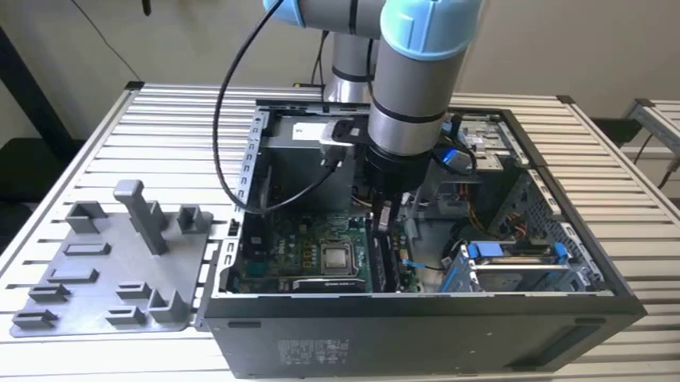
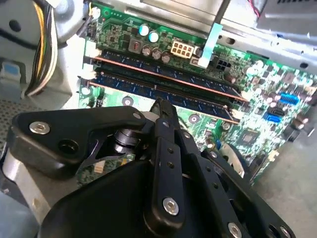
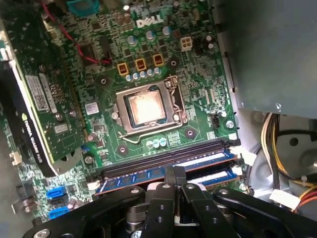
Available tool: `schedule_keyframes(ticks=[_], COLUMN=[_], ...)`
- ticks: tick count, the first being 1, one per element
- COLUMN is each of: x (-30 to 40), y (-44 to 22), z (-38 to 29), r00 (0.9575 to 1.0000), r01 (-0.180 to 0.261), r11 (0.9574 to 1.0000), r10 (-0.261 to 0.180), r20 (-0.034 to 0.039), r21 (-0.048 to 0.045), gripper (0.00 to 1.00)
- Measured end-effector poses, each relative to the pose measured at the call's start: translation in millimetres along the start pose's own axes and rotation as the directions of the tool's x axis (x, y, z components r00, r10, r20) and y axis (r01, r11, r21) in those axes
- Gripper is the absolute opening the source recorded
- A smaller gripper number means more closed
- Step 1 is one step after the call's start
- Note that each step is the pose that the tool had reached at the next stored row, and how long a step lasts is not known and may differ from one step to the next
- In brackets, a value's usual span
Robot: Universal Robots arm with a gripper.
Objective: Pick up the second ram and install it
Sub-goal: 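Press down the second ram until it locks into place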
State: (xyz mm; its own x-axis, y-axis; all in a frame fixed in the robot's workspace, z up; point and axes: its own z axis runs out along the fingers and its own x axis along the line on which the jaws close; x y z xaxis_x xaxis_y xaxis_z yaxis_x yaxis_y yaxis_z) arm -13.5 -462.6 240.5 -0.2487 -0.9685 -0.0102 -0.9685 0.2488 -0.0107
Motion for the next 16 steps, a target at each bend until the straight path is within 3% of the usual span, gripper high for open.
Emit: schedule_keyframes(ticks=[3, 7, 12, 16], x=[0.1, 0.1, 0.2, 5.5], y=[0.1, 0.1, 0.1, -1.4], z=[0.1, 0.2, 0.3, 1.7], r00=[0.9985, 0.9933, 0.9924, 0.9924], r01=[0.054, 0.116, 0.123, 0.123], r11=[0.9985, 0.9933, 0.9924, 0.9924], r10=[-0.054, -0.116, -0.123, -0.123], r20=[0.0005, 0.0013, 0.0019, 0.0032], r21=[-0.0006, -0.0011, -0.0012, -0.0016], gripper=[0.11, 0.11, 0.11, 0.11])
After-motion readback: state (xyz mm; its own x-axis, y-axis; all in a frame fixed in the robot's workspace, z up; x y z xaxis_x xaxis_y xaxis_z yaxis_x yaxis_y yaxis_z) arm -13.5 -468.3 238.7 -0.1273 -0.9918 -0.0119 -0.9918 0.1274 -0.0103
